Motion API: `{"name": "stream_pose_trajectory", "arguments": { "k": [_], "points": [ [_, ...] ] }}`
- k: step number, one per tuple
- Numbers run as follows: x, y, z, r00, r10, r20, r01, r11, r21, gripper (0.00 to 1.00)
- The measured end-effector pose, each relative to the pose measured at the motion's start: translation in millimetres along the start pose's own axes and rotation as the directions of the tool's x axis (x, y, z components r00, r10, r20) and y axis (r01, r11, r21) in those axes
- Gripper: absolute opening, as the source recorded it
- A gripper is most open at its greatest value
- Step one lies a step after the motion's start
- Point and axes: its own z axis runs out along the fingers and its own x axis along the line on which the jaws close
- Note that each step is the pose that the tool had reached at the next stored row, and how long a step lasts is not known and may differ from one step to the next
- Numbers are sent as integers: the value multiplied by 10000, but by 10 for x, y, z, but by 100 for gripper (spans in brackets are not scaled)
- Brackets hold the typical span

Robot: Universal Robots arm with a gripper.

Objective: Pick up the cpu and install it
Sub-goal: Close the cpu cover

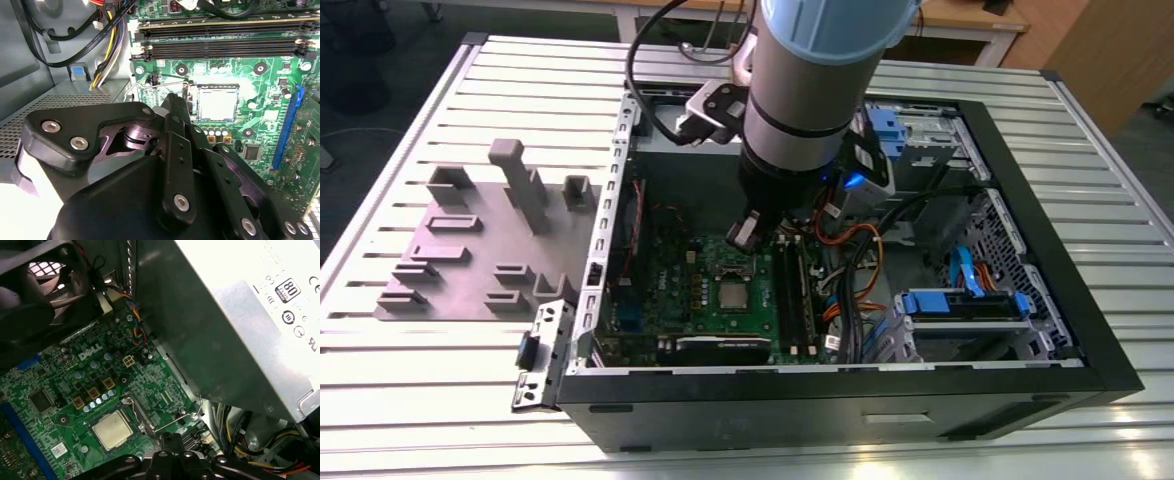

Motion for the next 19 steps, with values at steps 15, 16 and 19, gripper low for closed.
{"name": "stream_pose_trajectory", "arguments": {
  "k": [15,16,19],
  "points": [
    [94,-63,-19,10000,-1,0,1,10000,0,11],
    [101,-68,-20,10000,-1,0,1,10000,0,11],
    [110,-73,-22,10000,0,0,0,10000,0,11]
  ]
}}
